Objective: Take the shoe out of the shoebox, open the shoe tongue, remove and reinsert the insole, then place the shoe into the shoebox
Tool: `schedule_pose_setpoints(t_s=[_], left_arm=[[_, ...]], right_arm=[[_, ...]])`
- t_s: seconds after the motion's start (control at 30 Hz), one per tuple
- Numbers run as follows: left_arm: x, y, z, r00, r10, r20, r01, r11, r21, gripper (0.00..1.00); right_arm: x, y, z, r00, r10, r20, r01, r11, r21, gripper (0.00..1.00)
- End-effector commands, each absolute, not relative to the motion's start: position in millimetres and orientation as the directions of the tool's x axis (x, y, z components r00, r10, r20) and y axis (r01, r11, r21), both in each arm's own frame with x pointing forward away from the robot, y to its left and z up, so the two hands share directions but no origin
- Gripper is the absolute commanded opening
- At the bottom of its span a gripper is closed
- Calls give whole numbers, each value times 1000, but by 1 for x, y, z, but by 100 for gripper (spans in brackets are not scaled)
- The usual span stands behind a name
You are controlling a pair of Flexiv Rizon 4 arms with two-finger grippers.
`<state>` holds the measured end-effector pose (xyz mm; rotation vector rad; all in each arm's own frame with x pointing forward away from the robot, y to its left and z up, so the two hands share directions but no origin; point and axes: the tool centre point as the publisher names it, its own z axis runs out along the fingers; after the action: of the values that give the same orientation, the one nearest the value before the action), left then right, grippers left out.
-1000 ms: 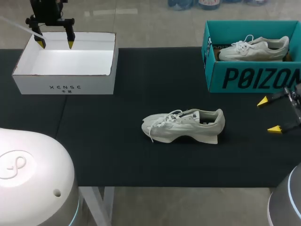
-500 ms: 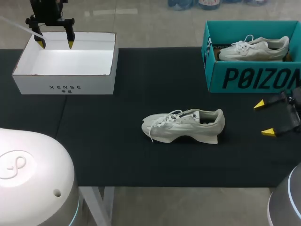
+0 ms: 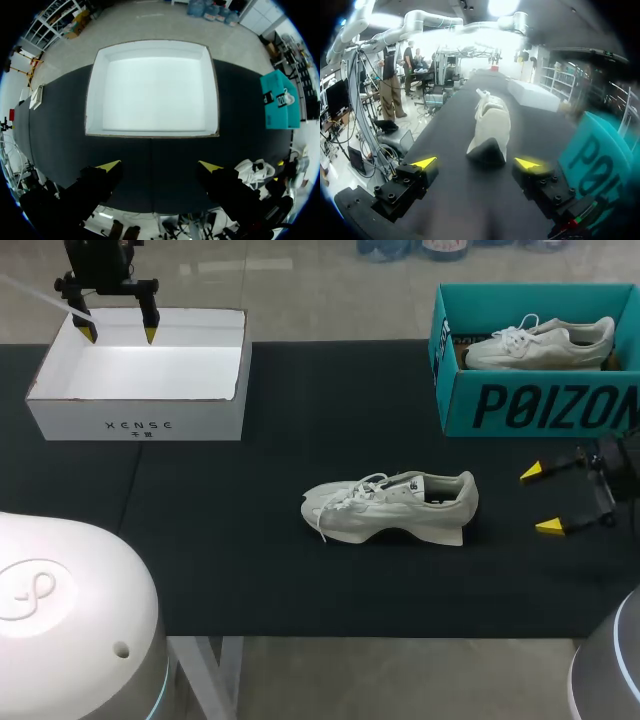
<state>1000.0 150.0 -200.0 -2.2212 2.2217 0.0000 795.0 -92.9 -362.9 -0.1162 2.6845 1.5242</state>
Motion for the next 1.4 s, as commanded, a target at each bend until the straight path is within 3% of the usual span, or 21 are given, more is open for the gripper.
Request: schedule_pose_setpoints(t_s=[0.03,1.4], left_arm=[[1000,150,-200,0,-1000,0,-1000,0,0,100],[1000,150,-200,0,-1000,0,-1000,0,0,100]], right_arm=[[807,-93,-372,-996,-39,-78,-87,502,860,100],[823,-24,-406,-996,-63,-67,-87,396,914,100]])
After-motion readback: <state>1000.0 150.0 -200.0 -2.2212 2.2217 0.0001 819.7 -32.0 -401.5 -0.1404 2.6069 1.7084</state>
